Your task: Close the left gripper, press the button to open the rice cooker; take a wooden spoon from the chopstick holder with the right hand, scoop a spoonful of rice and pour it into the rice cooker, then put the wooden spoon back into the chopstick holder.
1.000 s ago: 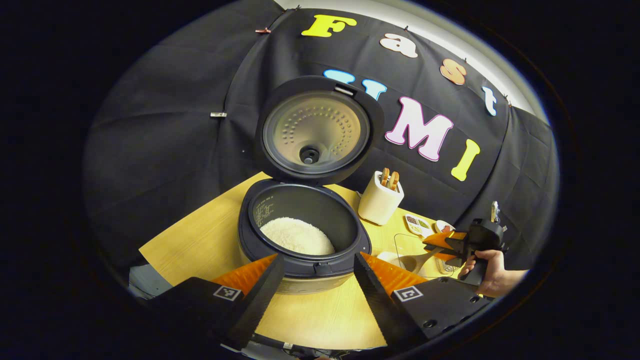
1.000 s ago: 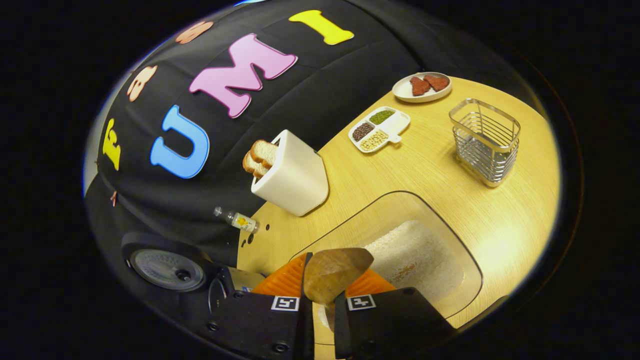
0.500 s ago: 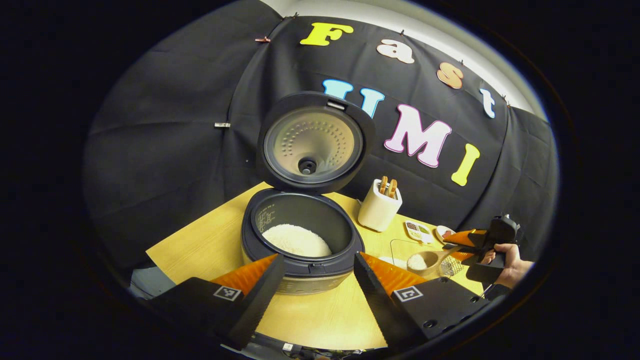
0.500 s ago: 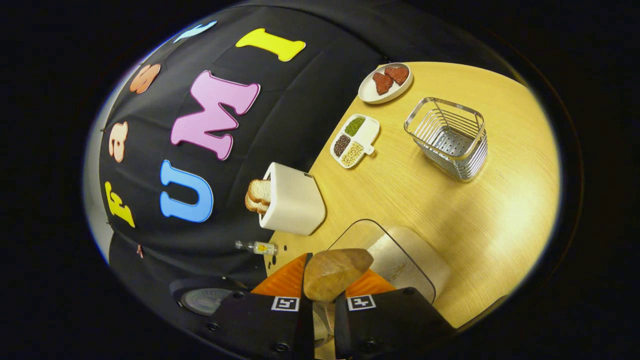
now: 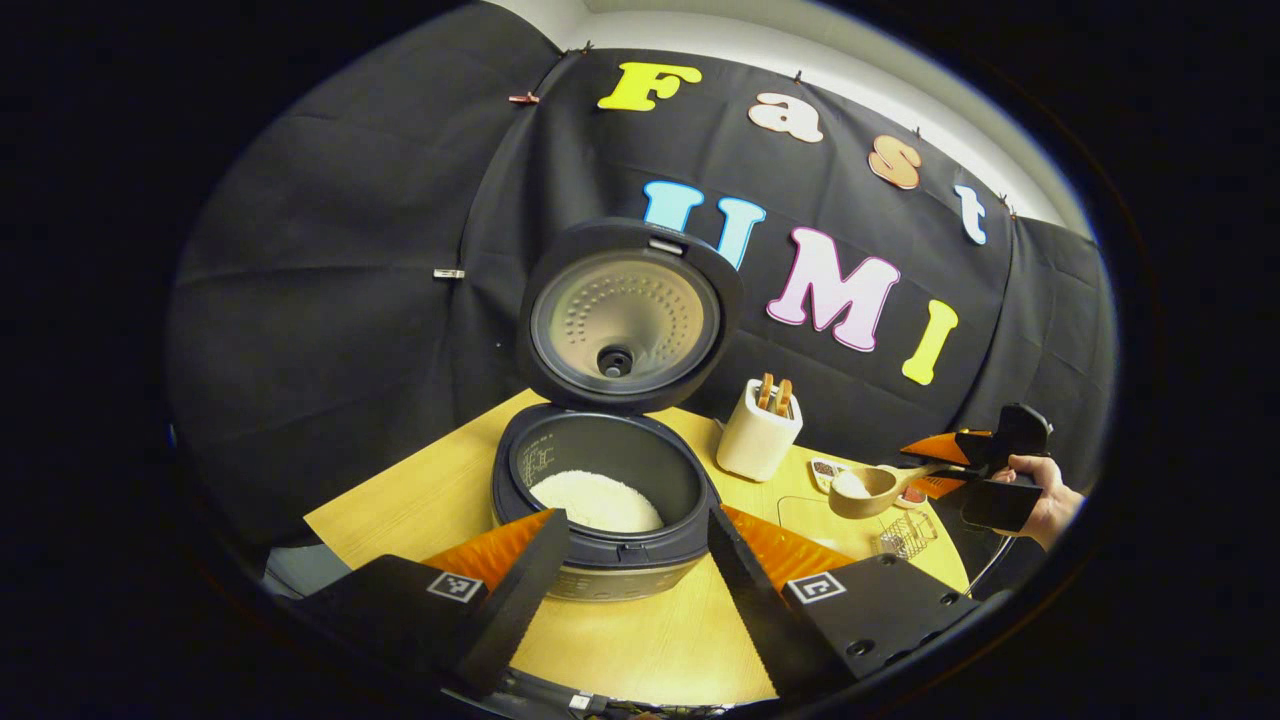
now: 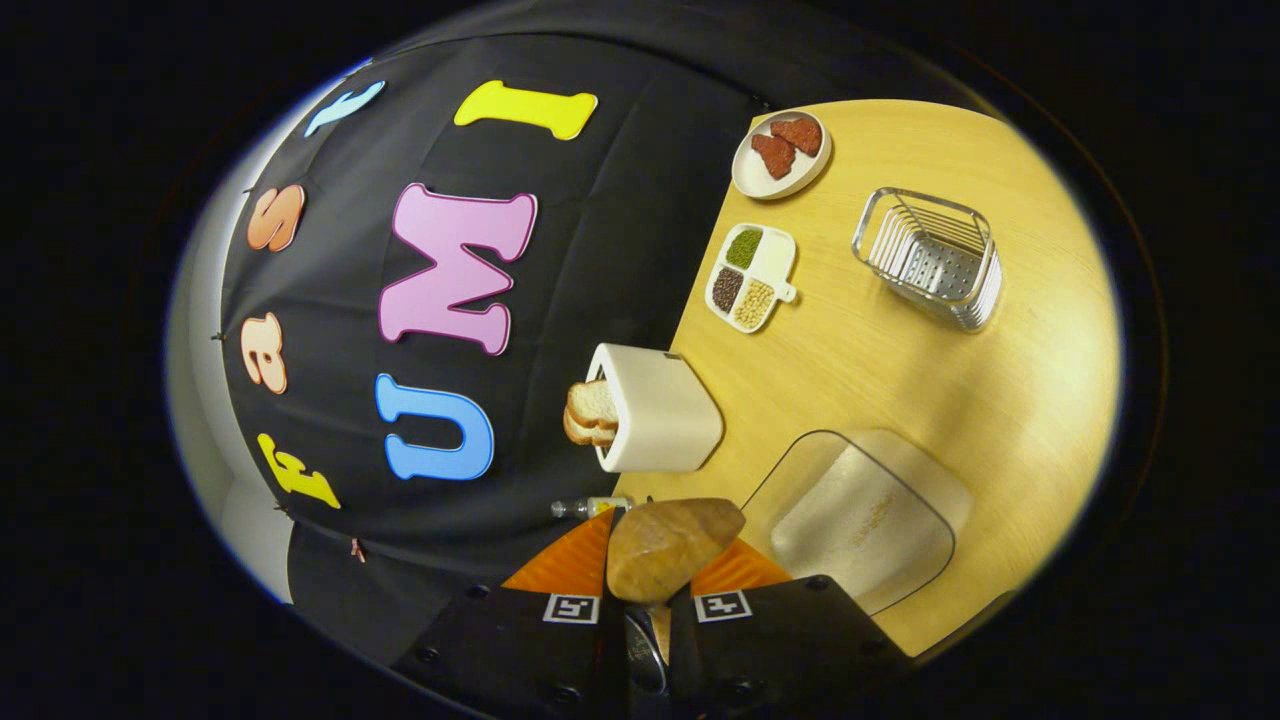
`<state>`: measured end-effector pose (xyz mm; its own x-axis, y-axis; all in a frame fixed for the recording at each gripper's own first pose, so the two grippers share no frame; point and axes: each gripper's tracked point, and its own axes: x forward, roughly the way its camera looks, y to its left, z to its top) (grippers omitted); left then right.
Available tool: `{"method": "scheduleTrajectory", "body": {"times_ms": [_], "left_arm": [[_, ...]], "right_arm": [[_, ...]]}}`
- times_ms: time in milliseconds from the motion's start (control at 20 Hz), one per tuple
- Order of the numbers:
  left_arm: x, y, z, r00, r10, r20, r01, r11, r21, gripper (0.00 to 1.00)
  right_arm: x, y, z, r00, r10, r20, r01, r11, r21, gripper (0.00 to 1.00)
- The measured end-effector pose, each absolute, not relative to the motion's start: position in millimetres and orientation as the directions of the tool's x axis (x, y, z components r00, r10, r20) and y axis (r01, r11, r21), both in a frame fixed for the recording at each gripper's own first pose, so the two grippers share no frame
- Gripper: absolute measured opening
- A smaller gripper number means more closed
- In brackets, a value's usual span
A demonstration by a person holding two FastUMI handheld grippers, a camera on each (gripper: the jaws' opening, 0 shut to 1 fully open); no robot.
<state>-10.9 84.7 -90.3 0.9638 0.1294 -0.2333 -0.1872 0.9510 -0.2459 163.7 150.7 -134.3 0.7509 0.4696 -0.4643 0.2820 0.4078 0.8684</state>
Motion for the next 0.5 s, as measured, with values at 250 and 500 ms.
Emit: {"method": "scheduleTrajectory", "body": {"times_ms": [250, 500], "left_arm": [[-16, 102, -87, 0.963, 0.16, -0.218, -0.213, 0.945, -0.249, 0.95], [-19, 126, -86, 0.957, 0.194, -0.215, -0.249, 0.932, -0.265, 0.95]], "right_arm": [[158, 215, -108, 0.714, 0.566, -0.413, 0.221, 0.378, 0.899, 0.2], [151, 277, -101, 0.672, 0.623, -0.402, 0.158, 0.409, 0.899, 0.2]]}}
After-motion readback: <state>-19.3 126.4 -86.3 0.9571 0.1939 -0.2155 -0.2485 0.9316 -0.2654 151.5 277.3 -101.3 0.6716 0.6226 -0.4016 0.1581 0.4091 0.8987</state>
